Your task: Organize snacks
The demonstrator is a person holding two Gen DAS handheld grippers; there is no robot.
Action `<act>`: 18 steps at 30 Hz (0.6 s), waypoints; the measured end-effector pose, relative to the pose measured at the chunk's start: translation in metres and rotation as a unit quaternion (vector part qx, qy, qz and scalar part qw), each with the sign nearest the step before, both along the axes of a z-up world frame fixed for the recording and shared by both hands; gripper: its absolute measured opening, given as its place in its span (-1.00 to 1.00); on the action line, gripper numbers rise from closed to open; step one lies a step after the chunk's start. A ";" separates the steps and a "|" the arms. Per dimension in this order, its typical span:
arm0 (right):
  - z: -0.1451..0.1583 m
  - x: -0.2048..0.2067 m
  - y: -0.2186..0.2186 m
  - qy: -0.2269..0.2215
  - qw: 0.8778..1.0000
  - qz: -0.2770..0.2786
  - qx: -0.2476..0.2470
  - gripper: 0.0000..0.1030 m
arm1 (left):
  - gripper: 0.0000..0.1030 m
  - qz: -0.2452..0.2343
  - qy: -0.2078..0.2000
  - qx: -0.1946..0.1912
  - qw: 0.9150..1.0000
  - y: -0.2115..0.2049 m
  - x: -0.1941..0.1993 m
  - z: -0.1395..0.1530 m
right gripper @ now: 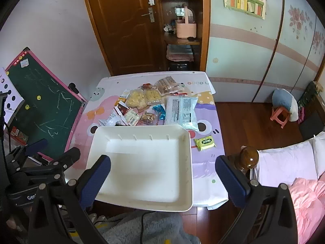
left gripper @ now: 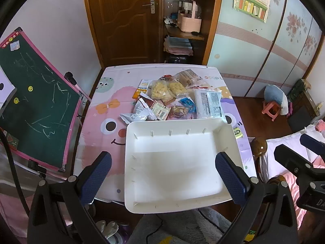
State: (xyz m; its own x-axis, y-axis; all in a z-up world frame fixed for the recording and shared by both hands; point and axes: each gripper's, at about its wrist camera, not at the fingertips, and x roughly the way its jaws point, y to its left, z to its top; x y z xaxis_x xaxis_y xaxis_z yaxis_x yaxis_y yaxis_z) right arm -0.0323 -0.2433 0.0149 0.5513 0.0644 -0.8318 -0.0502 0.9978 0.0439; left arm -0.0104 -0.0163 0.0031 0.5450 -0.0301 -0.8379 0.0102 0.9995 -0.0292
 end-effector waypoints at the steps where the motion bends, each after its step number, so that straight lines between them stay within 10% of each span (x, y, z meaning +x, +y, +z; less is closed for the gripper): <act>1: -0.001 0.001 -0.001 0.002 1.000 0.000 0.000 0.99 | 0.98 0.000 0.000 0.000 1.000 0.000 0.000 0.000; 18: 0.002 -0.007 -0.005 -0.013 1.000 0.010 0.002 0.99 | 0.98 0.006 0.000 0.002 1.000 -0.001 -0.002 0.005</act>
